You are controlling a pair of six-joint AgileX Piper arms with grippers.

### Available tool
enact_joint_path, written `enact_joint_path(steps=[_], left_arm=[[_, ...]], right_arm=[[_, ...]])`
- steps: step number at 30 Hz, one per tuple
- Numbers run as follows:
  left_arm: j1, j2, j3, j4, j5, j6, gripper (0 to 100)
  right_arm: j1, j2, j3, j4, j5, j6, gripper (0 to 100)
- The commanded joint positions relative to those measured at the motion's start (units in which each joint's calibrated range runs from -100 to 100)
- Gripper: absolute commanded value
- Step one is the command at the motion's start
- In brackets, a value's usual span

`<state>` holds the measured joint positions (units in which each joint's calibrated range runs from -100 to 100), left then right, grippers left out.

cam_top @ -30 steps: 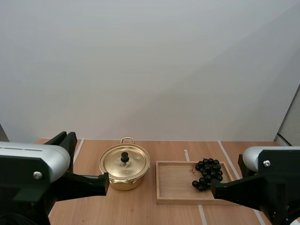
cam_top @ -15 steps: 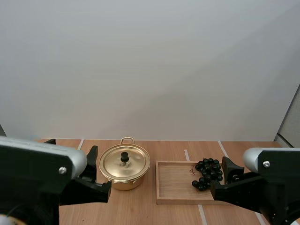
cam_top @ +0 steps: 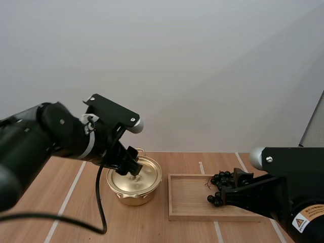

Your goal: Open the lid, put the grape in the pot, and close it

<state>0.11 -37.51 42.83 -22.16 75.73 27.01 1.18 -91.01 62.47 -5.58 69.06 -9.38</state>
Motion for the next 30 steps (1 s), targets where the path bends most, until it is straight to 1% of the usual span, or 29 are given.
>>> enact_joint_path(steps=[1, 5, 9, 18, 20, 22, 24, 27, 30], left_arm=[[-0.15, 9.12, -4.59, -1.38, 2.43, 2.54, 100], [-0.15, 20.06, -9.12, -1.27, 2.43, 3.05, 100], [-0.15, 27.39, -12.12, -1.27, 2.43, 3.05, 100], [-0.20, 34.96, -14.19, -1.16, -0.82, 4.16, 100], [-0.95, 36.29, -14.65, 0.02, -1.02, 4.16, 100], [-2.12, 37.36, -14.89, 2.37, -3.18, 3.76, 100], [-2.73, 37.93, -15.28, 4.96, -5.83, 1.39, 100], [-2.79, 38.73, -16.09, 6.78, -7.91, 0.50, 100], [-2.79, 39.54, -16.11, 6.79, -8.04, 0.55, 100]], right_arm=[[-0.23, 0.35, -0.41, -0.43, -0.32, 0.12, 100], [-0.23, 0.35, -0.41, -0.43, 0.24, 0.12, 100], [-0.23, 0.35, -0.41, -0.43, 0.23, 0.12, 100], [-0.23, 0.35, -0.41, -0.43, 0.23, 0.12, 100], [-0.23, 0.35, -0.41, -0.43, 0.23, 0.12, 100], [-0.23, 0.35, -0.41, -0.43, 0.23, 0.12, 100], [-0.23, 0.35, -0.41, -0.43, 0.42, 0.12, 100], [-0.23, 0.35, -0.41, -0.68, 2.06, 0.12, 100], [-0.23, 0.35, -0.41, -0.68, 2.25, 0.12, 100]])
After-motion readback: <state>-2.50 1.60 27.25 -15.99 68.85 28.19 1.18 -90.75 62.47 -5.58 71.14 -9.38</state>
